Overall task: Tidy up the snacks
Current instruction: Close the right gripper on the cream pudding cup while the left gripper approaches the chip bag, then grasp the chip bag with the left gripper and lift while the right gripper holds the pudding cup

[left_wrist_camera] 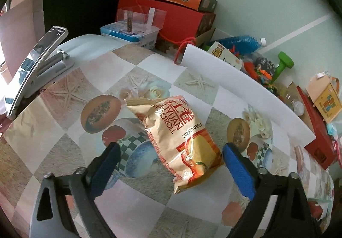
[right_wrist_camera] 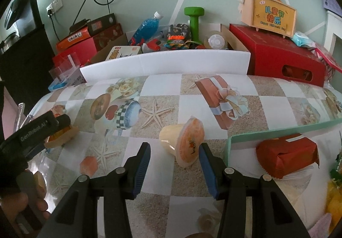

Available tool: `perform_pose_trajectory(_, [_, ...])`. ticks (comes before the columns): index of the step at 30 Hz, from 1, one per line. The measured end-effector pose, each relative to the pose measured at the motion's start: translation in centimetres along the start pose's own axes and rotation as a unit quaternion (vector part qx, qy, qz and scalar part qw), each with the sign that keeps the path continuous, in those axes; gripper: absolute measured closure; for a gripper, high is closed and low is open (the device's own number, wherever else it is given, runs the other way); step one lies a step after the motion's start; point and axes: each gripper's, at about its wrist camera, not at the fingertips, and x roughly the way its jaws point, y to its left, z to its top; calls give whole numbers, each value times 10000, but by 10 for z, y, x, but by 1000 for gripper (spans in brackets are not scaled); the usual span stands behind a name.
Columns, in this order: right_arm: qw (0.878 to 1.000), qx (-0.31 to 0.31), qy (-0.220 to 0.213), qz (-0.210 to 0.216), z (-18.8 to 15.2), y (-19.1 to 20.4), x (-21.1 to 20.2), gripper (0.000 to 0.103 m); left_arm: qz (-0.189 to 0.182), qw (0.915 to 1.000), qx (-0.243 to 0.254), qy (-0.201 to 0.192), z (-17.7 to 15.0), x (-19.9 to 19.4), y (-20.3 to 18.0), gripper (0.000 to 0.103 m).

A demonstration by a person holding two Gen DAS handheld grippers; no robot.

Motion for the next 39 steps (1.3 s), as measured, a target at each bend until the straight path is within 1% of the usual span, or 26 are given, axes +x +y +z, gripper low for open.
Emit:
perform_pose_trajectory(1, [10000, 0, -6, 13, 0, 0, 0, 53, -29, 10000, -10, -9, 0, 0, 0, 20])
perform_pose_trajectory(2, [10000, 1, -13, 17, 0, 0, 0, 54, -59, 10000, -31, -25, -1, -2, 0, 29])
perform_pose_trajectory(3, [10000, 4, -23, 27, 0, 0, -1, 62, -95, 9999, -49, -31, -1, -2, 0, 39])
perform_pose_trajectory(5, [10000, 30, -20, 58, 0, -1, -1, 67, -150, 9999, -59, -15, -1, -2, 0, 44])
perform_pose_trajectory(8, [9999, 60, -28, 99, -1, -2, -1, 72, -210, 9998, -54, 1, -1, -4, 0, 47])
perform_pose_trajectory(12, [9999, 58, -27, 135, -1, -2, -1, 73, -323, 9994, -60, 58, -1, -4, -2, 48])
perform_pose_trajectory(15, [9998, 55, -13, 166, -1, -3, -1, 79, -389, 9992, -69, 104, -1, -4, -2, 48])
perform_pose_trajectory(19, [9998, 14, 1, 210, -1, -1, -1, 79, -456, 9988, -99, 157, -1, -6, -1, 48])
perform_pose_trajectory(23, [9996, -24, 24, 269, -2, 0, -1, 81, -447, 9986, 70, 280, -4, -5, -7, 48])
perform_pose_trajectory(28, [9993, -64, 50, 365, -2, 0, -2, 84, -493, 9970, 431, 411, -9, -6, -22, 48])
perform_pose_trajectory(35, [9985, -95, 169, 516, -3, -2, -3, 85, -588, 9961, 434, 490, -9, -6, -22, 48])
perform_pose_trajectory(37, [9985, -91, 183, 499, -3, -2, -4, 84, -579, 9960, 451, 507, -10, -7, -22, 48])
perform_pose_trajectory(39, [9992, -60, 155, 363, -3, -3, -3, 84, -532, 9959, 522, 517, -11, -7, -24, 48])
